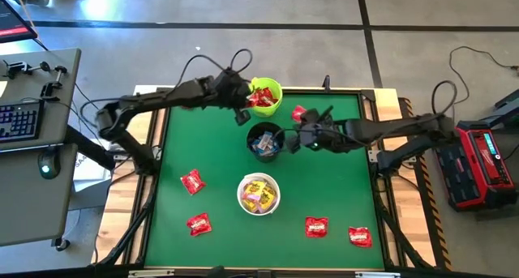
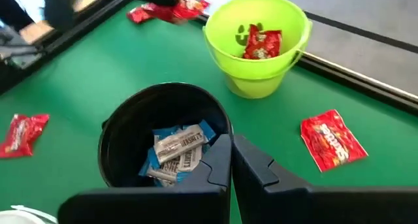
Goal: Sort candy by brand, put in halloween buckets
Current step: Put the red candy into the green bucket
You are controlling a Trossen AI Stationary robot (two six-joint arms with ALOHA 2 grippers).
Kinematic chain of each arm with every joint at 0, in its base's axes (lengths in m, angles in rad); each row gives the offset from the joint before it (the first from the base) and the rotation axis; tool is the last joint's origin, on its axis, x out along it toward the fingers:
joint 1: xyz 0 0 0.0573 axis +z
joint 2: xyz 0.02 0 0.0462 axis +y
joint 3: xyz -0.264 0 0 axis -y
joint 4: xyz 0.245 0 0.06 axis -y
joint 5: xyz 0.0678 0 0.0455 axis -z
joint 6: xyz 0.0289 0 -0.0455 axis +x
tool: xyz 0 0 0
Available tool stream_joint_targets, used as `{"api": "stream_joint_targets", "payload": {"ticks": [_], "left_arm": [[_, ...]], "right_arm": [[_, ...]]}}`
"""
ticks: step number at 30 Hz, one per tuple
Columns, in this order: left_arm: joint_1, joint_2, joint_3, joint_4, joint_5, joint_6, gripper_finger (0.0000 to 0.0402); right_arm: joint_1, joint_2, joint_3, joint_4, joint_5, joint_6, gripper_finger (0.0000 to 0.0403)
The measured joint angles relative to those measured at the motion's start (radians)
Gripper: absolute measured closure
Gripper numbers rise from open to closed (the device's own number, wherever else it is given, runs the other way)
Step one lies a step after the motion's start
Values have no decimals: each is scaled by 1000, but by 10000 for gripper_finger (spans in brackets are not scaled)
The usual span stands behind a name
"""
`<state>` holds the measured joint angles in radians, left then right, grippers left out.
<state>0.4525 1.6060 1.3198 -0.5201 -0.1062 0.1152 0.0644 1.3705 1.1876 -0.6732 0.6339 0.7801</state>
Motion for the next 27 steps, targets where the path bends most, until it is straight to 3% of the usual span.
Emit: {"api": "stream_joint_targets", "payload": {"ticks": [7, 13, 23, 27], "left_arm": [[44, 147, 139, -8, 19, 93, 401], [86, 247, 235, -22, 80, 140, 401], [92, 317, 244, -34, 96, 213, 400], [92, 314, 244, -13, 94, 246, 382]], "right_arm": [[68, -24, -6, -21, 71, 33, 403], [81, -24, -6, -69, 47, 65, 403], [78, -24, -6, -70, -9, 39, 403], [77, -24, -6, -70, -40, 55, 403]]}}
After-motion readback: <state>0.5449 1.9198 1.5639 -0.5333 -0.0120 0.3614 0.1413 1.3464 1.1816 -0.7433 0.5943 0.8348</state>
